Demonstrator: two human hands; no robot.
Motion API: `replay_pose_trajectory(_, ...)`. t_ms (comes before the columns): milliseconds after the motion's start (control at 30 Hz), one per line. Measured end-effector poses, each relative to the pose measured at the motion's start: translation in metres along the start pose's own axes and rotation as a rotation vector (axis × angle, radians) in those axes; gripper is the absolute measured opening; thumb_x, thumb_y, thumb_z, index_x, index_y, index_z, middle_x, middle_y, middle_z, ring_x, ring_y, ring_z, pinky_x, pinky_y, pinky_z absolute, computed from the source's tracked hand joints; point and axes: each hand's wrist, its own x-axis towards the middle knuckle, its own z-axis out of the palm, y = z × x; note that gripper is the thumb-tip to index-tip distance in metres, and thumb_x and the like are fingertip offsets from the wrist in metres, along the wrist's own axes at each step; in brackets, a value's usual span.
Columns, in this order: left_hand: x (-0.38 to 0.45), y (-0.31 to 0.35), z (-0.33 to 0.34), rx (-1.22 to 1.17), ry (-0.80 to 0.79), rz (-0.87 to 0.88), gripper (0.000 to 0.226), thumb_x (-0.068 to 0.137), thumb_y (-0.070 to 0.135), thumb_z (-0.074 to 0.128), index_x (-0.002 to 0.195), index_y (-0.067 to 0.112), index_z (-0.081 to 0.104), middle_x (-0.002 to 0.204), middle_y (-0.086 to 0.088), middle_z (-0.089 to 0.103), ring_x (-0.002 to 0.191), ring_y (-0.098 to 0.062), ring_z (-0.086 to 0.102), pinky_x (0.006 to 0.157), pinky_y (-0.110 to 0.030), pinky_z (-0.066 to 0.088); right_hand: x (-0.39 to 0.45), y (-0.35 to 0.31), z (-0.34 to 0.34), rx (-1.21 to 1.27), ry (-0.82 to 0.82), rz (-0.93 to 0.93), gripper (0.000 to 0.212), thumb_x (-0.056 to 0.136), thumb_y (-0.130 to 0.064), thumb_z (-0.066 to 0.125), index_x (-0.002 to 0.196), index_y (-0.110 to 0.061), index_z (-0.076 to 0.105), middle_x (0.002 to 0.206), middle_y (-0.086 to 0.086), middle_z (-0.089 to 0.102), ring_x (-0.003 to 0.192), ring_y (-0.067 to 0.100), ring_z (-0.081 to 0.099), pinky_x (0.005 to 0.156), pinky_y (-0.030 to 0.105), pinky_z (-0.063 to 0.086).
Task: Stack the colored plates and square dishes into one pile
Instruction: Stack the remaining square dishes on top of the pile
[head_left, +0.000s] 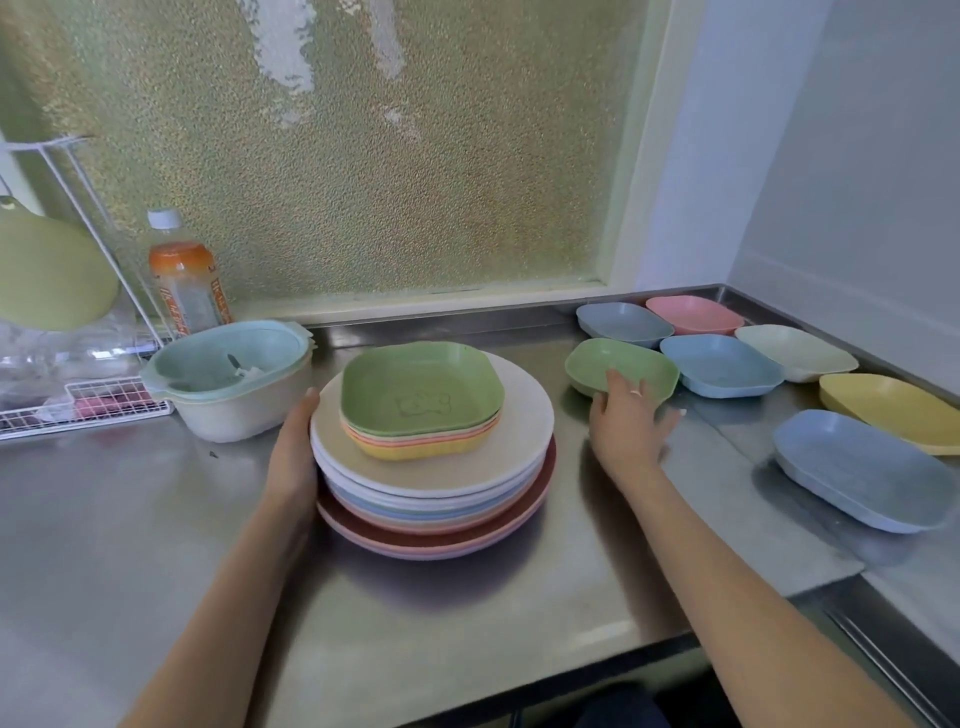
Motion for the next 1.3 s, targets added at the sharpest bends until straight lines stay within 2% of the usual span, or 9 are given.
replay_pose_trajectory(300,0.011,-0.014,0.002,-0.100,-0.011,0.019,0.049,0.100,0.037,0.040,0.072,0.035,0.080,0.076,0.006,0.078,0.070,-0.005,0.074,0.051,-0.013,0.053,0.006,-0.009,-0.008,0.155,0.185,-0.097,0.020,0.090,-0.010,0.054,0.098,-0.014,0.072,0.099,0.012,0.072,0.100,0.035,0.060,0.109,0.052,0.025)
replay_pose_trajectory(400,0.013,-0.015,0.003,-0.108,-0.003,0.023,0.049,0.100,0.036,0.041,0.071,0.035,0.080,0.075,0.007,0.078,0.069,-0.004,0.073,0.050,-0.013,0.052,-0.006,-0.033,-0.036,0.477,0.298,-0.354,0.016,0.085,-0.003,0.061,0.097,-0.004,0.072,0.094,0.012,0.071,0.091,0.030,0.063,0.087,0.033,0.047)
replay_pose_trajectory(533,0.014,-0.015,0.001,-0.090,-0.004,0.004,0.046,0.099,0.037,0.041,0.078,0.029,0.080,0.082,0.003,0.078,0.075,-0.008,0.074,0.052,-0.014,0.053,-0.047,-0.080,-0.065,0.577,0.215,-0.741,0.017,0.079,-0.010,0.064,0.091,-0.009,0.076,0.078,-0.005,0.062,0.074,0.007,0.056,0.073,0.005,0.038)
replay_pose_trajectory(700,0.010,-0.013,0.001,-0.049,-0.016,-0.040,0.045,0.099,0.039,0.037,0.091,0.024,0.079,0.092,-0.002,0.078,0.086,-0.014,0.074,0.065,-0.020,0.056,-0.095,-0.103,-0.060,0.542,0.018,-0.847,0.015,0.079,-0.014,0.066,0.089,-0.014,0.077,0.076,0.002,0.070,0.074,0.021,0.062,0.074,0.041,0.050)
replay_pose_trajectory(800,0.012,-0.010,0.001,-0.034,-0.013,-0.067,0.044,0.097,0.039,0.038,0.110,0.015,0.072,0.103,-0.009,0.076,0.098,-0.022,0.071,0.077,-0.032,0.052,-0.103,-0.103,-0.055,0.501,-0.104,-0.826,0.017,0.083,-0.009,0.065,0.094,-0.015,0.077,0.083,0.001,0.073,0.079,0.018,0.063,0.079,0.046,0.049)
replay_pose_trajectory(1033,0.012,-0.011,0.001,-0.033,-0.006,-0.092,0.043,0.096,0.043,0.040,0.100,0.020,0.076,0.099,-0.007,0.077,0.093,-0.020,0.073,0.075,-0.032,0.051,-0.109,-0.097,-0.053,0.429,-0.242,-0.751,0.019,0.093,-0.025,0.055,0.103,-0.023,0.072,0.105,-0.009,0.071,0.103,0.009,0.059,0.110,0.053,0.023)
replay_pose_trajectory(1100,0.012,-0.012,0.001,-0.039,-0.012,-0.100,0.043,0.096,0.044,0.040,0.100,0.020,0.076,0.099,-0.007,0.077,0.093,-0.019,0.073,0.076,-0.033,0.051,-0.111,-0.089,-0.057,0.493,-0.189,-0.719,0.022,0.094,-0.030,0.053,0.108,-0.030,0.069,0.111,-0.016,0.067,0.110,0.001,0.054,0.114,0.054,0.015)
replay_pose_trajectory(1200,0.013,-0.015,0.000,-0.037,0.004,-0.105,0.043,0.092,0.048,0.043,0.102,0.021,0.076,0.099,-0.004,0.077,0.094,-0.019,0.073,0.078,-0.034,0.051,-0.100,-0.052,-0.070,0.568,0.063,-0.619,0.026,0.094,-0.021,0.050,0.112,-0.024,0.068,0.113,-0.012,0.066,0.111,0.001,0.055,0.106,0.048,0.033)
replay_pose_trajectory(1300,0.016,-0.018,0.000,-0.011,0.024,-0.114,0.047,0.082,0.055,0.047,0.100,0.023,0.076,0.100,-0.003,0.077,0.099,-0.022,0.071,0.088,-0.039,0.052,-0.080,0.009,-0.085,0.235,0.297,-0.361,0.028,0.095,-0.013,0.049,0.118,-0.022,0.064,0.119,-0.001,0.066,0.116,0.019,0.056,0.107,0.060,0.029)
